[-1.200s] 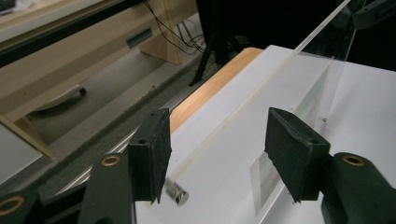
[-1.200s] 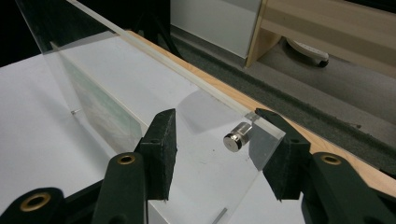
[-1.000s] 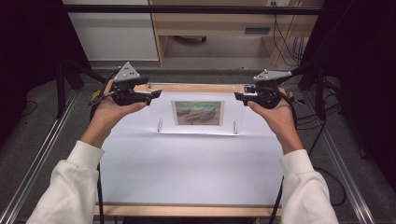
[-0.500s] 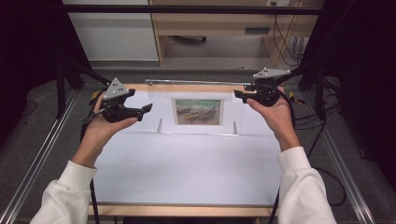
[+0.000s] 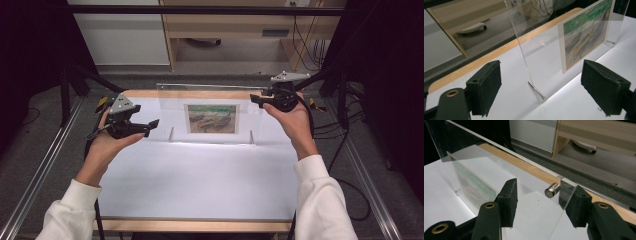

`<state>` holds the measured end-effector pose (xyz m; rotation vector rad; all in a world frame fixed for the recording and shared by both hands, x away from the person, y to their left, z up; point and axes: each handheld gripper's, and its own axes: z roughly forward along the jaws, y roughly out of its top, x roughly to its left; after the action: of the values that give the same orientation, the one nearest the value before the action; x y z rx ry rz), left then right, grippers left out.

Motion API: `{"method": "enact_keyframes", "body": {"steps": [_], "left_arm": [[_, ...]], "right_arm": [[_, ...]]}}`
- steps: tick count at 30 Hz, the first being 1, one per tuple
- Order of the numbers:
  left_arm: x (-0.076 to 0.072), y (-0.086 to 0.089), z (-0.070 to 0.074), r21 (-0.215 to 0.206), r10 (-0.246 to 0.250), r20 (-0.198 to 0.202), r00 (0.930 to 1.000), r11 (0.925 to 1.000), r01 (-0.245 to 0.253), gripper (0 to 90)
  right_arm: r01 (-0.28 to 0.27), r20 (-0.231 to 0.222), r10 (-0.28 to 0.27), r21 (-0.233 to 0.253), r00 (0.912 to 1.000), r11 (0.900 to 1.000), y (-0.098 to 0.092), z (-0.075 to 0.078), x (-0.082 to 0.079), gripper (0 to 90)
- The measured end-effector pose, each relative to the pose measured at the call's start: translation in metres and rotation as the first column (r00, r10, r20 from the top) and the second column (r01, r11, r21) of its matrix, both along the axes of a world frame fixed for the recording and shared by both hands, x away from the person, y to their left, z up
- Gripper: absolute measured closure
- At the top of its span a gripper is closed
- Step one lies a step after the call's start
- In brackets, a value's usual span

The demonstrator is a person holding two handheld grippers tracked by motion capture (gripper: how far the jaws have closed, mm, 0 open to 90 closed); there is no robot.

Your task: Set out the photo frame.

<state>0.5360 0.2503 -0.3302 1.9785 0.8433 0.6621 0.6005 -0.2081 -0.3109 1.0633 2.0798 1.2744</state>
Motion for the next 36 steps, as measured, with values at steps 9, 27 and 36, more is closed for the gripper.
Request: {"method": "enact_keyframes", "body": {"steps": [9, 27, 36], "left_arm": [[-0.001, 0.0, -0.006, 0.001, -0.002, -0.018, 0.9998, 1.0, 0.002, 16.1], [-0.022, 0.0, -0.021, 0.026, 0.028, -0.034, 0.9991, 0.9993, -0.027, 11.6], [-0.036, 0.006, -0.051, -0.003, 0.052, -0.05, 0.9974, 0.9987, -0.052, 10.0]], "right_arm": [[0.006, 0.003, -0.006, 0.003, 1.0, 1.0, 0.0, 0.0, 0.001, 47.9], [0.119, 0.119, -0.112, -0.05, 0.9865, 0.992, -0.003, -0.003, -0.057, 13.0], [0.156, 0.114, -0.147, -0.078, 0.9827, 0.985, -0.015, -0.027, -0.094, 9.2]]}}
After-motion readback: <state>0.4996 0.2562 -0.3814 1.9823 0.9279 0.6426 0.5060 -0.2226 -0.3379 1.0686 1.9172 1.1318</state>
